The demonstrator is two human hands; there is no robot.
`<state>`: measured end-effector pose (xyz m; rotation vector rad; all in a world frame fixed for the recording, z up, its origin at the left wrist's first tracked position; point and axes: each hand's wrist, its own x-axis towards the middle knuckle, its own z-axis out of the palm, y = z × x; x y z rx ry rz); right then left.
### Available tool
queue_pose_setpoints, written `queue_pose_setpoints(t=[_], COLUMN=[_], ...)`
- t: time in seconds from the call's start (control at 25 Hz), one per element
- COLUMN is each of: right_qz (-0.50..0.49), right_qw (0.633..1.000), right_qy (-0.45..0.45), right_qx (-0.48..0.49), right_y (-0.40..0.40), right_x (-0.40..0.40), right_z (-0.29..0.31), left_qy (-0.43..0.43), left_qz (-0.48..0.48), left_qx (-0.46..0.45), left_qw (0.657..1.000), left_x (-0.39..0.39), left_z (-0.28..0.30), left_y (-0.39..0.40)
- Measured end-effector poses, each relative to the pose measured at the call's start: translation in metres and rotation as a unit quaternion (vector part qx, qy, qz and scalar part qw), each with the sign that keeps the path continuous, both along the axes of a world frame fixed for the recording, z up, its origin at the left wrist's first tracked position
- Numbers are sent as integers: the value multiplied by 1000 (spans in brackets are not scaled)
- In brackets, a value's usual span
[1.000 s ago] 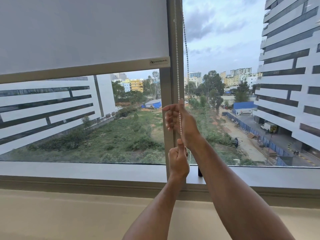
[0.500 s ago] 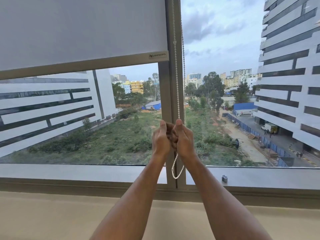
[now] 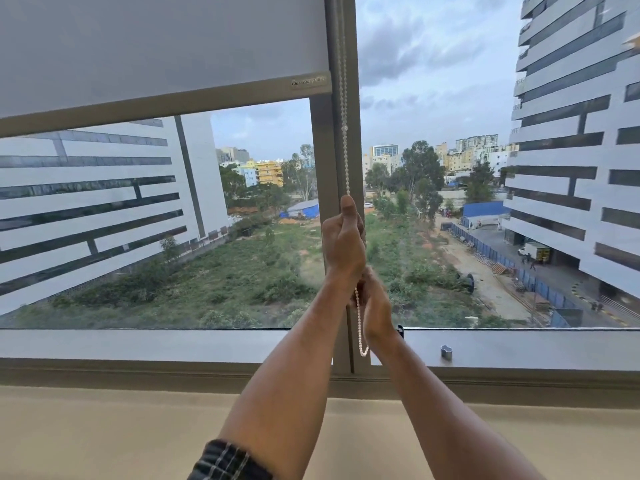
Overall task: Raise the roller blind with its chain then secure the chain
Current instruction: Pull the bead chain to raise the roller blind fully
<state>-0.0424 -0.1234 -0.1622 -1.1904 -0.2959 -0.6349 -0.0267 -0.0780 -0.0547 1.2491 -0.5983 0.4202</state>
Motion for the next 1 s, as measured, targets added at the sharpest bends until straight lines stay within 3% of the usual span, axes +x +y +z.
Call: queue_pose_setpoints(t=[0.2, 0.4, 0.64, 0.76, 0.88, 1.0], right_qz=[-68, 122, 60, 61, 27, 13], right_qw=[996, 992, 997, 997, 998, 998], right_qy=[-46, 13, -54, -54, -47, -28], right_qx=[33, -28, -18, -11, -45, -58], right_y=[-26, -8, 13, 16, 19, 21], right_x=[-9, -16, -11, -9, -7, 2], right_z=[75, 128, 100, 85, 59, 26], left_qy=[-3, 61, 57, 42, 61, 55], left_qz=[38, -28, -88, -50, 12, -1], left_qx=[29, 32, 38, 88, 52, 17], left_qw=[999, 997, 994, 994, 997, 998], left_x=[-2, -15, 1, 16, 27, 23], left_z=[-27, -86, -102, -99, -73, -27], left_y=[6, 6, 18, 38, 50, 44])
